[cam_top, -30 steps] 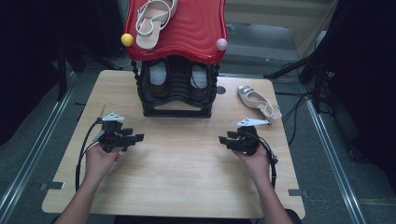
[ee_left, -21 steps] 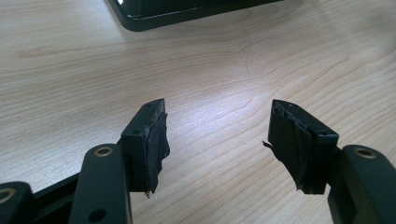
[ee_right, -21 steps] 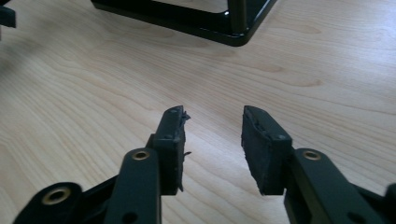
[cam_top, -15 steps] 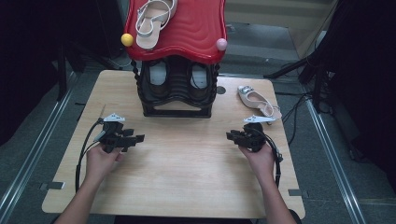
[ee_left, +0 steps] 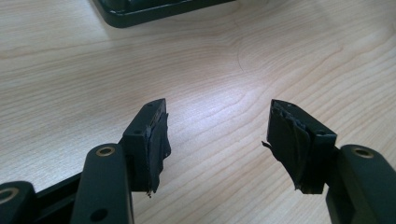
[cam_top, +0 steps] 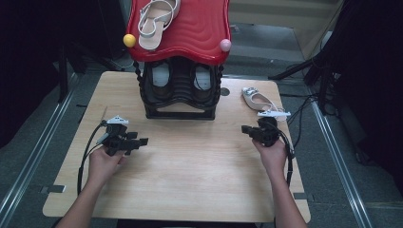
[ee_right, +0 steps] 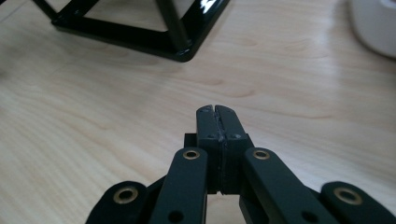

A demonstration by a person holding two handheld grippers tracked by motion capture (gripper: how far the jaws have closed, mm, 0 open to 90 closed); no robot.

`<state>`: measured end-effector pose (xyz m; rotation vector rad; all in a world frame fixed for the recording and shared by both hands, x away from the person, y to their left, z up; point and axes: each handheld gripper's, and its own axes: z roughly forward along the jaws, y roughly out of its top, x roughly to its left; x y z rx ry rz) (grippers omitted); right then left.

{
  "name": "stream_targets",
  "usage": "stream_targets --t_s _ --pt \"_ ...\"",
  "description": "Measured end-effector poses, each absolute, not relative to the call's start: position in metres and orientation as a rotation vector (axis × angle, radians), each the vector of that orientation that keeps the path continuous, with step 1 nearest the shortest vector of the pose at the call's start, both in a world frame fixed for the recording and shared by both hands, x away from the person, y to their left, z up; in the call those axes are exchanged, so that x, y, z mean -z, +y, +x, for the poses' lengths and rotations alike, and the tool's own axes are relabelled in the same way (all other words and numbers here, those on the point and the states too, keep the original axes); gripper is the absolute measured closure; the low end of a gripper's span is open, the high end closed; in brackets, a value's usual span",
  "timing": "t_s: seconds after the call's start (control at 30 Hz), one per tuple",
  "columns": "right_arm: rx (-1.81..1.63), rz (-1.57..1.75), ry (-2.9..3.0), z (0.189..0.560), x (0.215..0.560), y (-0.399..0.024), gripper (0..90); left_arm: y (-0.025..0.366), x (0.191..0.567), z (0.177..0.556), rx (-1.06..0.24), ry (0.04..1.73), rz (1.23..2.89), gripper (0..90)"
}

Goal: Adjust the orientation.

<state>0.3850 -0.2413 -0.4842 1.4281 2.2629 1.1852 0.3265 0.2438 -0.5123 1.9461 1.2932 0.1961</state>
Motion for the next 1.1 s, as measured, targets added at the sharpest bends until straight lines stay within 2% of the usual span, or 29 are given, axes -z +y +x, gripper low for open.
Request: stream_targets --t_s 0.33,0.83,1.1 --pt "-1.137 1.443 2.192 0.410 0.474 -0.262 90.0 0.246 0.513 0.328 -0.149 1.280 1.932 38.9" --pt "-1.103 1.519 2.076 0.453 0.448 -0.299 90.0 0.248 0.512 0.327 -0.157 1.280 1.927 38.5" --pt "-1.045 1.585 2.023 0.459 0.448 -0.320 90.0 0.248 0.512 0.328 -0.171 1.289 1.933 38.5"
